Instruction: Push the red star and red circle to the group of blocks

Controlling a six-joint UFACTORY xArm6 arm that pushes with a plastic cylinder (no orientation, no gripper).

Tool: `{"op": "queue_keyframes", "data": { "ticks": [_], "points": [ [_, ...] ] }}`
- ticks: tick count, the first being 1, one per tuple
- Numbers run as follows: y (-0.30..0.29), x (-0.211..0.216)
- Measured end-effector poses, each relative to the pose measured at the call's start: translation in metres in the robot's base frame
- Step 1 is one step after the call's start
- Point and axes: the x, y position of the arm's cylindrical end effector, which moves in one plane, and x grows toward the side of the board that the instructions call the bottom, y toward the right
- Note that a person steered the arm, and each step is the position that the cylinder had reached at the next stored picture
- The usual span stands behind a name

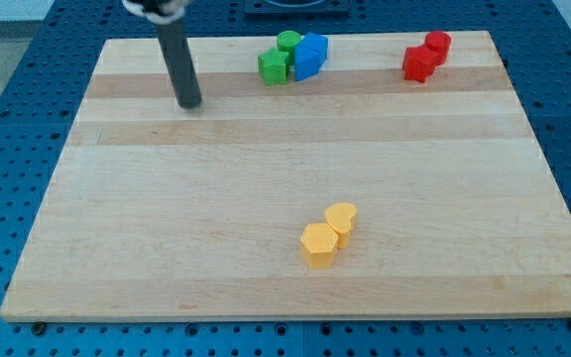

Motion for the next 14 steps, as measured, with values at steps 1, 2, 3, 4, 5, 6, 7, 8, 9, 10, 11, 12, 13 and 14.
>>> {"op": "queue_keyframes", "data": {
  "ticks": [1,2,3,4,5,6,7,8,9,10,11,12,13,14],
  "points": [
    [0.104,0.03],
    [0.226,0.03],
    [0.335,0.014],
    [0.401,-0.035],
    [0.409,-0.095],
    [0.4,-0.121],
    [0.355,-0.122],
    [0.301,-0.122],
    [0.285,-0.122],
    [0.338,-0.14],
    [0.36,-0.165],
    [0.319,-0.166],
    [0.268,-0.157],
    [0.228,-0.153]
  ]
}}
